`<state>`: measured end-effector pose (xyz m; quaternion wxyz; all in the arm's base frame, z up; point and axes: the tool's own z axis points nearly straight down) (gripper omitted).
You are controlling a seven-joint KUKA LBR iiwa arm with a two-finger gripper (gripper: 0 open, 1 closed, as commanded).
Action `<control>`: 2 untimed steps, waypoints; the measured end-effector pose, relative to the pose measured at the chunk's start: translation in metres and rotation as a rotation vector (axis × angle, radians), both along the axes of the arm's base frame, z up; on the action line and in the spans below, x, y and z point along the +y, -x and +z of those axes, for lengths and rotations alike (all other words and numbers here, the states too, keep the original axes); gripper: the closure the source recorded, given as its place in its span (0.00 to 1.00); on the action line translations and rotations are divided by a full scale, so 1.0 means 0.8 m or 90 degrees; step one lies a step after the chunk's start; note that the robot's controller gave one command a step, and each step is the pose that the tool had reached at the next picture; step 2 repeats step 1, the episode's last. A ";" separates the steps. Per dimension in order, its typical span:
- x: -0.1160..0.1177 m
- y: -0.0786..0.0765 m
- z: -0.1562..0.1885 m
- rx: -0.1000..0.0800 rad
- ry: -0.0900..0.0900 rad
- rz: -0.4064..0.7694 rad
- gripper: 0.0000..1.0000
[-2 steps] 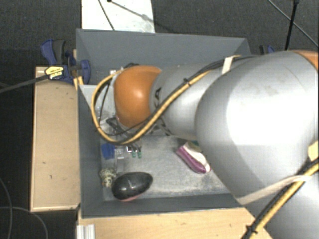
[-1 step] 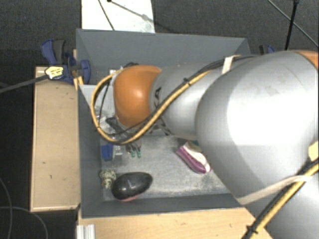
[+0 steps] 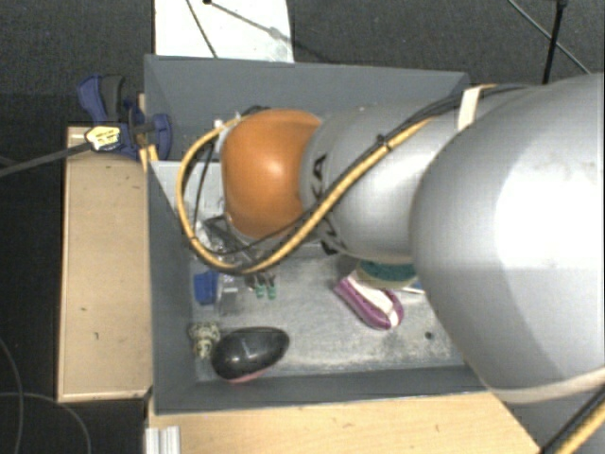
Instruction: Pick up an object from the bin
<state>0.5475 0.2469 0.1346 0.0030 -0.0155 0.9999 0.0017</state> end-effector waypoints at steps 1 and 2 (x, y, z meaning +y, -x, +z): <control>-0.011 -0.001 0.148 -0.003 -0.001 0.008 1.00; -0.011 -0.001 0.148 -0.003 -0.001 0.008 1.00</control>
Offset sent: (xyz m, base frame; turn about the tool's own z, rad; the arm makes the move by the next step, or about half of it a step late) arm -0.0011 -0.0099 0.1125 -0.0145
